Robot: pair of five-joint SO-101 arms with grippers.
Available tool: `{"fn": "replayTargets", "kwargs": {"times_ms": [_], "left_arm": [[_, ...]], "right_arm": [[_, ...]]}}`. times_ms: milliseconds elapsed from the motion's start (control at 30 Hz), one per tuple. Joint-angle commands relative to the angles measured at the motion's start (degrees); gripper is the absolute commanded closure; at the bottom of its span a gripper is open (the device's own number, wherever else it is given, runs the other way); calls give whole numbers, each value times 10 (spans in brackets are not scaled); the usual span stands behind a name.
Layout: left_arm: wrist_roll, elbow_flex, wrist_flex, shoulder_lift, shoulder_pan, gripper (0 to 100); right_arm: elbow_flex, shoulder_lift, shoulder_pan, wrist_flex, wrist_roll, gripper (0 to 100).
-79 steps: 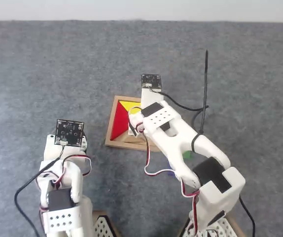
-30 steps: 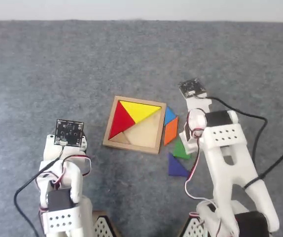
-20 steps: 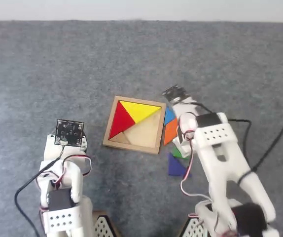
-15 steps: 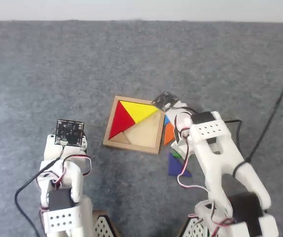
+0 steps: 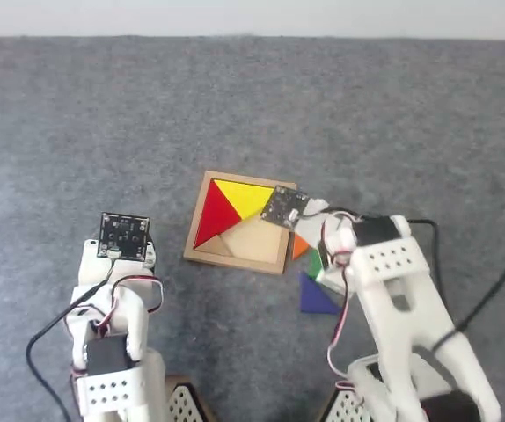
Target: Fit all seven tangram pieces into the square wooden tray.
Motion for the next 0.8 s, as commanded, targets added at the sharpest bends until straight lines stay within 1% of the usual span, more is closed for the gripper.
{"fn": "replayTargets", "kwargs": {"times_ms": [0,300,400,433,500,600,667,767], "left_arm": [[2,-20,-1,-8,-1,945],[-6,-20,-1,-8,-1,945],[-6,-20,-1,-8,-1,945],[-6,-20,-1,-8,-1,945],[-6,-20,-1,-8,-1,945],[-6,-20,-1,-8,-1,945],[-6,-20,-1,-8,-1,945],[-6,-20,-1,-8,-1,945]], "right_arm": [[2,-53,9,18,13,807],[57,-58,8,21,74,807],[69,-60,-29,49,62,807],[69,-60,-47,52,36,807],[64,-60,-87,53,-45,807],[61,-54,-144,24,-164,806],[62,-54,-179,9,-229,799],[63,-54,-201,-1,-300,727]]}}
